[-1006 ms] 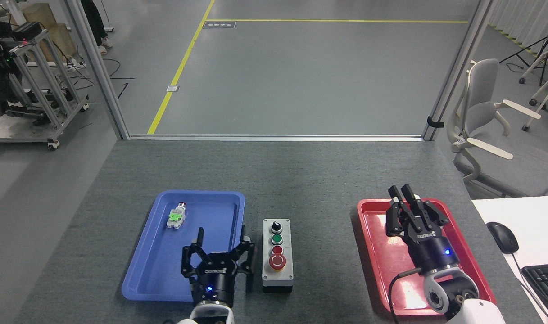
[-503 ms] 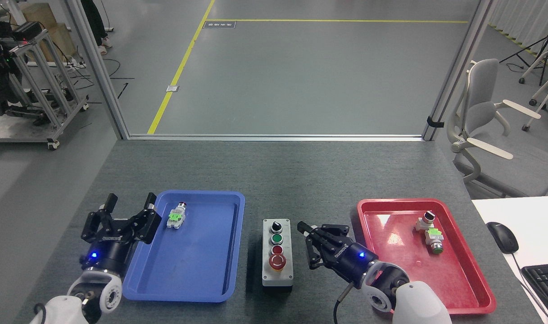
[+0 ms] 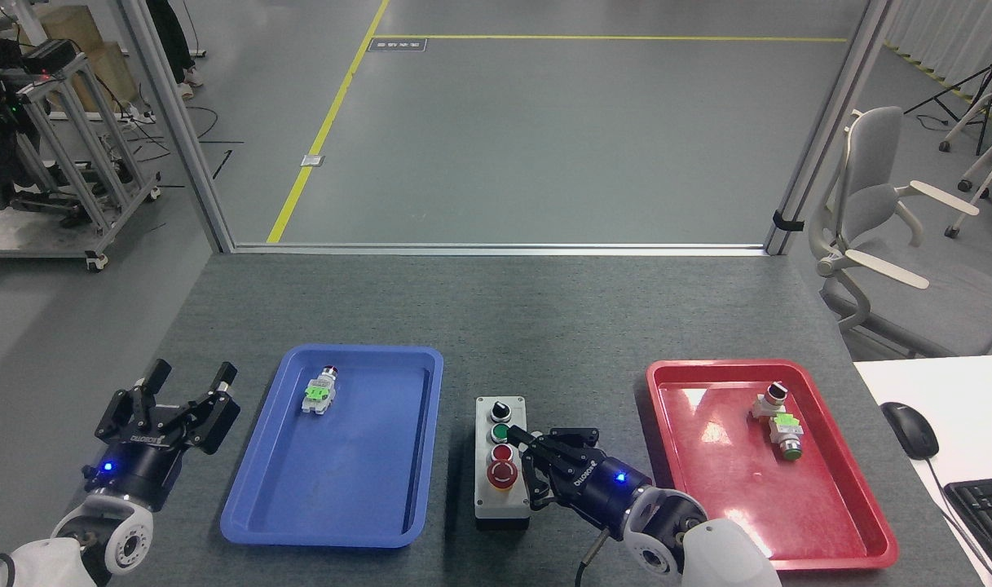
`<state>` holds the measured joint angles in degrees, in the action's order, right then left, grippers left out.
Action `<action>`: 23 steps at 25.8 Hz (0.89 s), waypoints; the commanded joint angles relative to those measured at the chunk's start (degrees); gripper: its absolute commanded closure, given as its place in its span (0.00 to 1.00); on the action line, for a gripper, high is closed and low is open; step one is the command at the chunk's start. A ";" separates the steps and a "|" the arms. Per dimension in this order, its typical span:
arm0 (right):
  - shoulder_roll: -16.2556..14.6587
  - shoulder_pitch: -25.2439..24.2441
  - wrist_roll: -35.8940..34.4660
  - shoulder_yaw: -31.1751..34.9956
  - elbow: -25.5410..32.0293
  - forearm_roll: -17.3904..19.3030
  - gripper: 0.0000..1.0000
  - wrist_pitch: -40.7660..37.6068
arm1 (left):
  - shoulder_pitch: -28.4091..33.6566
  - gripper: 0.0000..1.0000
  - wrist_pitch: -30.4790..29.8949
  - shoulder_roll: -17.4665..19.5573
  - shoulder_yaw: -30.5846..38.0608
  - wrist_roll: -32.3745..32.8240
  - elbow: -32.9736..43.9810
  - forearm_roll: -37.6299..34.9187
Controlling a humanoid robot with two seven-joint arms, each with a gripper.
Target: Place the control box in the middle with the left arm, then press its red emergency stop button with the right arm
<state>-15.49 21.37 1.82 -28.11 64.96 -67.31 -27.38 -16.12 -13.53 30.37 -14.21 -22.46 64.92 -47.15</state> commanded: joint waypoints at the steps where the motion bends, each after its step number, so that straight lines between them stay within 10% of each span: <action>1: 0.20 0.08 0.20 -0.11 -1.33 -0.01 1.00 -0.40 | -1.02 0.00 -0.44 0.22 0.15 -0.22 -3.75 0.04; 17: 0.20 0.08 0.20 -3.97 -2.47 -0.10 1.00 -0.22 | -0.23 0.00 -0.09 -0.04 0.15 -0.48 -1.82 0.21; 23: 0.46 0.08 0.20 -3.97 -4.49 -0.10 1.00 -0.48 | 4.43 0.01 9.22 -1.45 0.07 -0.13 7.94 -0.23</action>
<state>-15.26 21.49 1.81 -32.04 61.71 -67.41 -27.61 -13.86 -9.51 29.65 -14.01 -23.02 67.89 -47.03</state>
